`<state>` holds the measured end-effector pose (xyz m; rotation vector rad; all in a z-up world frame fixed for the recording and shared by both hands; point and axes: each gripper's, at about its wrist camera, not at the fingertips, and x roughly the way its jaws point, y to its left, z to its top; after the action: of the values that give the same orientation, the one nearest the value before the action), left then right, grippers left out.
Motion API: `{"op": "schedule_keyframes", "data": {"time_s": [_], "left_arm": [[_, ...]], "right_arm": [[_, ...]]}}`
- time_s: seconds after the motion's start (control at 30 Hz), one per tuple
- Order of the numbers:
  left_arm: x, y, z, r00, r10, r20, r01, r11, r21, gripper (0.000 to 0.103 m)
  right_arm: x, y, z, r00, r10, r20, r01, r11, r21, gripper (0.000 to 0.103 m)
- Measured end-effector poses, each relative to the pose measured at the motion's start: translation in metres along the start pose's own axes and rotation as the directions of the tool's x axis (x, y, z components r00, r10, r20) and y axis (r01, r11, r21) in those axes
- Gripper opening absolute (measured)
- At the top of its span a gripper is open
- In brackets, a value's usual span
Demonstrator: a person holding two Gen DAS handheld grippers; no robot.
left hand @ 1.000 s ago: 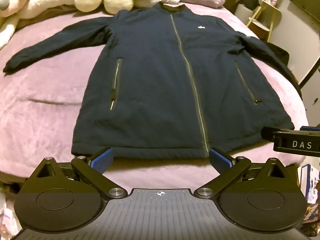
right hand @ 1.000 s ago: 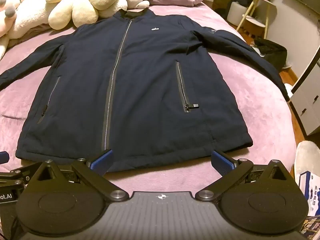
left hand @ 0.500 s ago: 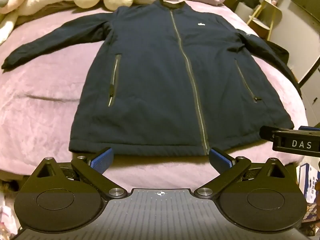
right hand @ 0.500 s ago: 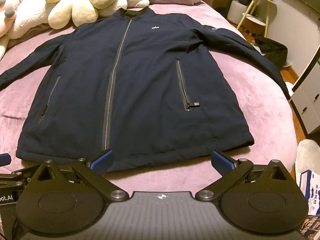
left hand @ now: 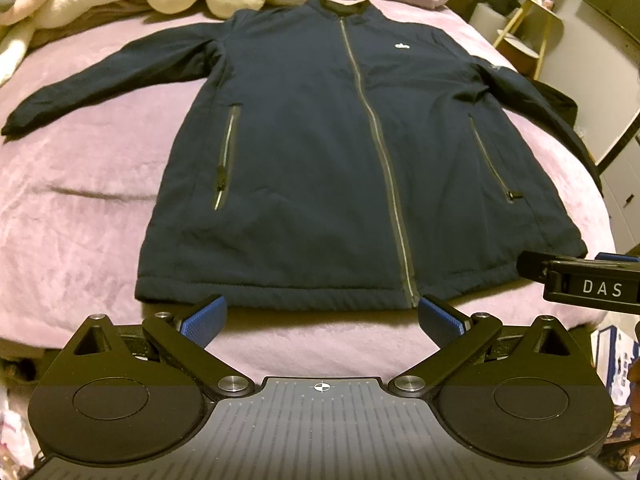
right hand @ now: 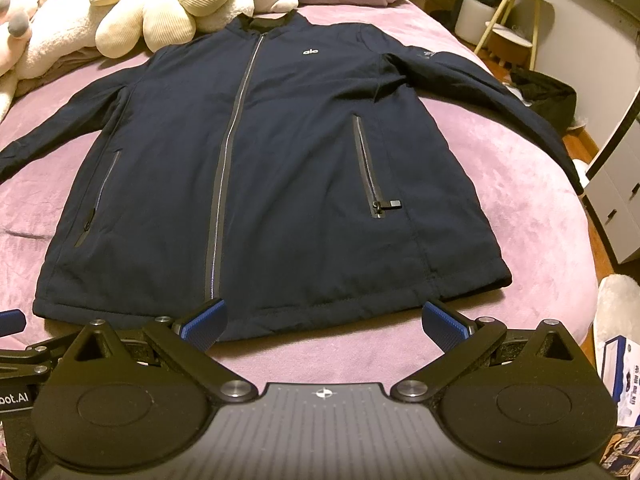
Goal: Fold large clothes
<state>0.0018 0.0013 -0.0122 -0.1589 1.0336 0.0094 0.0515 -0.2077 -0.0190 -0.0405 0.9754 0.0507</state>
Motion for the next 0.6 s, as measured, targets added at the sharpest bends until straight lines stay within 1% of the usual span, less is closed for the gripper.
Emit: {"op": "schedule_keyframes", "data": {"time_s": [0.6], "left_arm": [[0.0006,0.0008,0.0002,1.000,-0.003,-0.001,0.003,1.000,-0.003,0.103]], "right_arm": [[0.0001,-0.0003,0.0001,1.000,0.003,-0.001,-0.003,1.000,0.004,0.103]]}}
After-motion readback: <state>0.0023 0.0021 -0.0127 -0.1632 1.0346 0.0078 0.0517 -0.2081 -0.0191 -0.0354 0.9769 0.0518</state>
